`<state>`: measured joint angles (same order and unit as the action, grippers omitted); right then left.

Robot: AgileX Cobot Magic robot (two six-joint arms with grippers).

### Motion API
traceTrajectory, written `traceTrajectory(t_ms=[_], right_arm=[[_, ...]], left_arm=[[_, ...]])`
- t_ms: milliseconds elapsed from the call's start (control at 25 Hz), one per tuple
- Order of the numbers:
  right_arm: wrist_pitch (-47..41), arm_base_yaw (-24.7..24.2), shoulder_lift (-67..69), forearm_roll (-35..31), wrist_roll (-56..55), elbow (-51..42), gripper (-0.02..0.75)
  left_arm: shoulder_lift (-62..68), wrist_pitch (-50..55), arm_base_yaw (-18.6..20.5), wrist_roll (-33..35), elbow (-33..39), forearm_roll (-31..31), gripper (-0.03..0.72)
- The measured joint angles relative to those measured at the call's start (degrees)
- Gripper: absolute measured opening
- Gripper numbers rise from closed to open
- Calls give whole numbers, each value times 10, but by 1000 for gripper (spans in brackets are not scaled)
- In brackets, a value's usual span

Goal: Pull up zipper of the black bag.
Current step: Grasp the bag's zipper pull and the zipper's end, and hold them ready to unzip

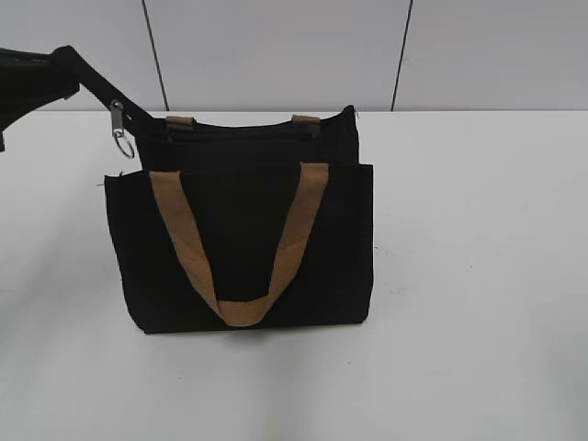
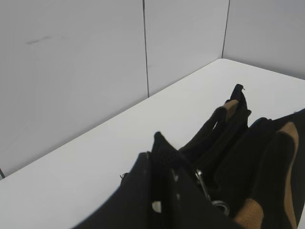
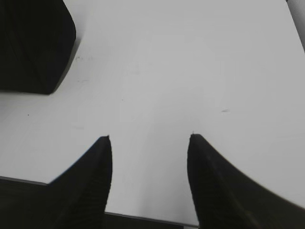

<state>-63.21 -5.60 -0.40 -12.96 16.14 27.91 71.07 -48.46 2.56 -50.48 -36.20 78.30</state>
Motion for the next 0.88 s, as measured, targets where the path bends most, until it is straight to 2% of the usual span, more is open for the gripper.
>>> traceTrajectory(t_ms=[200,480,880], right_arm=[[2,0,22,-52,60,3,401],[43,0,145,-206,128,20,401],[67,0,239,-350,256,20,401]], left_arm=[[0,1,0,0,0,1,22],[0,2,0,0,0,1,22],[-1,3,0,0,0,1,22]])
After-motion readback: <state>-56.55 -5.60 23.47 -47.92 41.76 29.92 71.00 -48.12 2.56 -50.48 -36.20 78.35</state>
